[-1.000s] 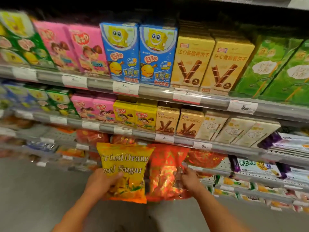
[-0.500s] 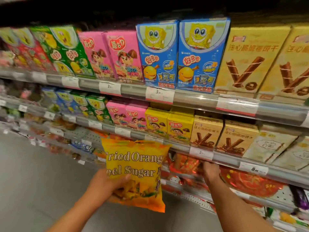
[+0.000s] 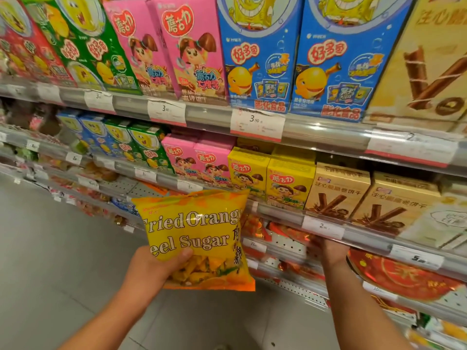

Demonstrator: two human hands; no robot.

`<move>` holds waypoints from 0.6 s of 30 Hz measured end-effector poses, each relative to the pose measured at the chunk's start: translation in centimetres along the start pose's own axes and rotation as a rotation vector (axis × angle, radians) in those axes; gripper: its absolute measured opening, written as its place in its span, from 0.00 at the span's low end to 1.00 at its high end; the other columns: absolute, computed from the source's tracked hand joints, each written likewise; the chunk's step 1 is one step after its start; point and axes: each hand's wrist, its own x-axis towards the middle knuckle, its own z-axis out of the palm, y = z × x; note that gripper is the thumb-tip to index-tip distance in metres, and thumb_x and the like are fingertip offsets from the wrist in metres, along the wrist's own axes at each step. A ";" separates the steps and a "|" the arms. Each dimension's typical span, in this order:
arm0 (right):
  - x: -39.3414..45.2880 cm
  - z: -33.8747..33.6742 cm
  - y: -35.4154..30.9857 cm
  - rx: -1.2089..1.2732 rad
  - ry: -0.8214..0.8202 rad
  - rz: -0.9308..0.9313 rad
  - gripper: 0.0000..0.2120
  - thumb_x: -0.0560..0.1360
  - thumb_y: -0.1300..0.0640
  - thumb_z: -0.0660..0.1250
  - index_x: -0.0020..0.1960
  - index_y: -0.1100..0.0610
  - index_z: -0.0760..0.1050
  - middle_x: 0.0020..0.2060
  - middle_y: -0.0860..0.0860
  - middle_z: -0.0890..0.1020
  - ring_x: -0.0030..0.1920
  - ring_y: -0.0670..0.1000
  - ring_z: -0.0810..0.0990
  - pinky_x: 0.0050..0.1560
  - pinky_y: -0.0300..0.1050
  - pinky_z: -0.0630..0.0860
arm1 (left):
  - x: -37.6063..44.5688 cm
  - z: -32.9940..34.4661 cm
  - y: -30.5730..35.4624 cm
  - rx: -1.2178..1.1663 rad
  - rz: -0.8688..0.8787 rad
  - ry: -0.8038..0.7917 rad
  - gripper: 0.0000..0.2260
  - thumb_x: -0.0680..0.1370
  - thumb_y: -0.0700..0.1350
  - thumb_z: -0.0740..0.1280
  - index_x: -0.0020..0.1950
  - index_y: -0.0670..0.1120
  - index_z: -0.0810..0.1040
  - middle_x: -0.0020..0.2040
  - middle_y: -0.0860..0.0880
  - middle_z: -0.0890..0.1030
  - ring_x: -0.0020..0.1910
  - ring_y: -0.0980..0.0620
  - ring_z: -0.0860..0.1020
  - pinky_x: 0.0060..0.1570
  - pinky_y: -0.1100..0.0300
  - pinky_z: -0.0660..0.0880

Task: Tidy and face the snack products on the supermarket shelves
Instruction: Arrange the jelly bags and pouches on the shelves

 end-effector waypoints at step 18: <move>-11.9 -3.3 -2.0 -0.659 0.062 -0.196 0.19 0.78 0.63 0.70 0.68 0.60 0.74 0.57 0.59 0.82 0.55 0.62 0.82 0.51 0.49 0.76 | 1.1 2.2 0.8 -0.024 -0.038 -0.177 0.12 0.68 0.51 0.79 0.49 0.61 0.85 0.45 0.52 0.88 0.42 0.48 0.87 0.38 0.50 0.83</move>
